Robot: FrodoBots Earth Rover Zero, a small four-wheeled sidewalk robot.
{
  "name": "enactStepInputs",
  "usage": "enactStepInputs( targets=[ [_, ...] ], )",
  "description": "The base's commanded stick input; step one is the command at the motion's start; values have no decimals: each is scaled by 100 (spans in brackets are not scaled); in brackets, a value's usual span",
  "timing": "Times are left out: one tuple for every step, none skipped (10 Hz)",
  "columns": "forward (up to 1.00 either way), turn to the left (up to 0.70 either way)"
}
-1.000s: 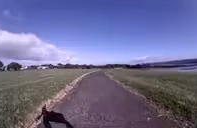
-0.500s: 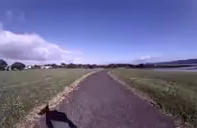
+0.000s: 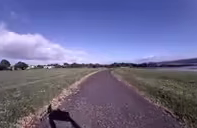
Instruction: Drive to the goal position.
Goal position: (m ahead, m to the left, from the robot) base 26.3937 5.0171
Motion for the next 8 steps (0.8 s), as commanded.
enactStepInputs(
  targets=[
    [70,-1],
    [70,-14],
    [70,-14],
    [70,-14],
    [70,-14],
    [70,-14],
    [70,0],
    [70,0]
  ],
)
